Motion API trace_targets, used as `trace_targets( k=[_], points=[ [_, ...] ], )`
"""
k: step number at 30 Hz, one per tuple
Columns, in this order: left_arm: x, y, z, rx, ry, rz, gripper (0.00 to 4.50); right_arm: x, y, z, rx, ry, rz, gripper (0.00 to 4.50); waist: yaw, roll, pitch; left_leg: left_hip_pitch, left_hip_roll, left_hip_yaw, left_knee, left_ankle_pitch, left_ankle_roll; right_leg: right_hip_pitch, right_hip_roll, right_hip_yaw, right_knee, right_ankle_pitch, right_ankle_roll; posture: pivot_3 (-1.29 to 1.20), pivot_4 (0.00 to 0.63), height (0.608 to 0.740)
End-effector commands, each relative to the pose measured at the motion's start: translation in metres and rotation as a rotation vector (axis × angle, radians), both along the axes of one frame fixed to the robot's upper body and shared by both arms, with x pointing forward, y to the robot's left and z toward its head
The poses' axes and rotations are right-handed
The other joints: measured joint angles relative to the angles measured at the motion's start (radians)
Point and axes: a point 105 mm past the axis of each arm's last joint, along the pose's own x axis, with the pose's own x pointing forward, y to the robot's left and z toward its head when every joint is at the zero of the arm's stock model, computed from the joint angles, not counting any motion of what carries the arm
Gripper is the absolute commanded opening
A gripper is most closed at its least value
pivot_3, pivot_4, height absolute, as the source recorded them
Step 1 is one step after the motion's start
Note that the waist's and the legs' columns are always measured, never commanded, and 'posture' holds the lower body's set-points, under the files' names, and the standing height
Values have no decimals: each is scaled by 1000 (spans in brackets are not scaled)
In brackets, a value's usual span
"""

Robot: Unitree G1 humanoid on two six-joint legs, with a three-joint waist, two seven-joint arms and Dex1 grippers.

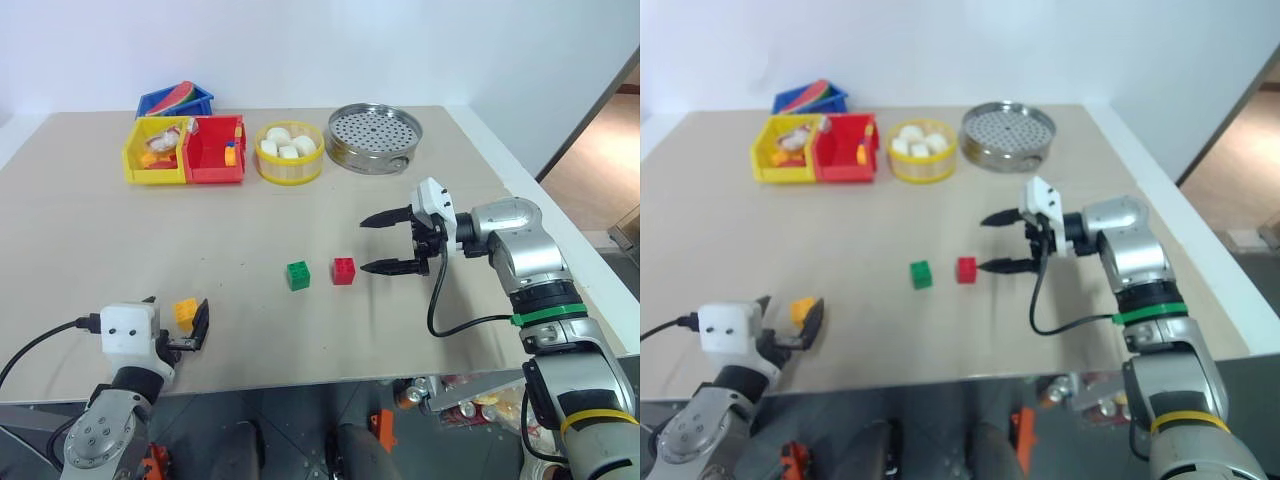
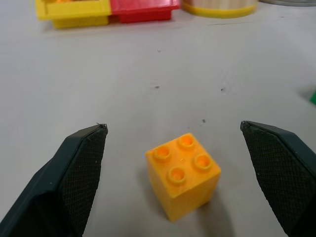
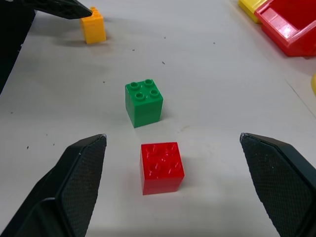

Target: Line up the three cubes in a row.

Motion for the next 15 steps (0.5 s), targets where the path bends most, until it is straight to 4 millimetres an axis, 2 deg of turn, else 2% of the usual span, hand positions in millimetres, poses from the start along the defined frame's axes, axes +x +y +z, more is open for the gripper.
trace_targets(
  k=[1,7,15],
  points=[
    [1,-3,1,-23,-2,-10,4470,-2,-1,14,24,-52,6,4500,0,0,0,0,0,0,0,0,0,0,0,0,0,0,0,0,150,740],
    [4,-6,-4,-44,27,-30,4470,-1,0,15,23,-58,6,4500,0,0,0,0,0,0,0,0,0,0,0,0,0,0,0,0,150,740],
    [4,0,-18,-52,89,-14,4470,-1,-1,14,21,-61,2,4500,0,0,0,-1,0,0,0,0,0,-1,0,0,0,0,0,0,150,740]
  ],
)
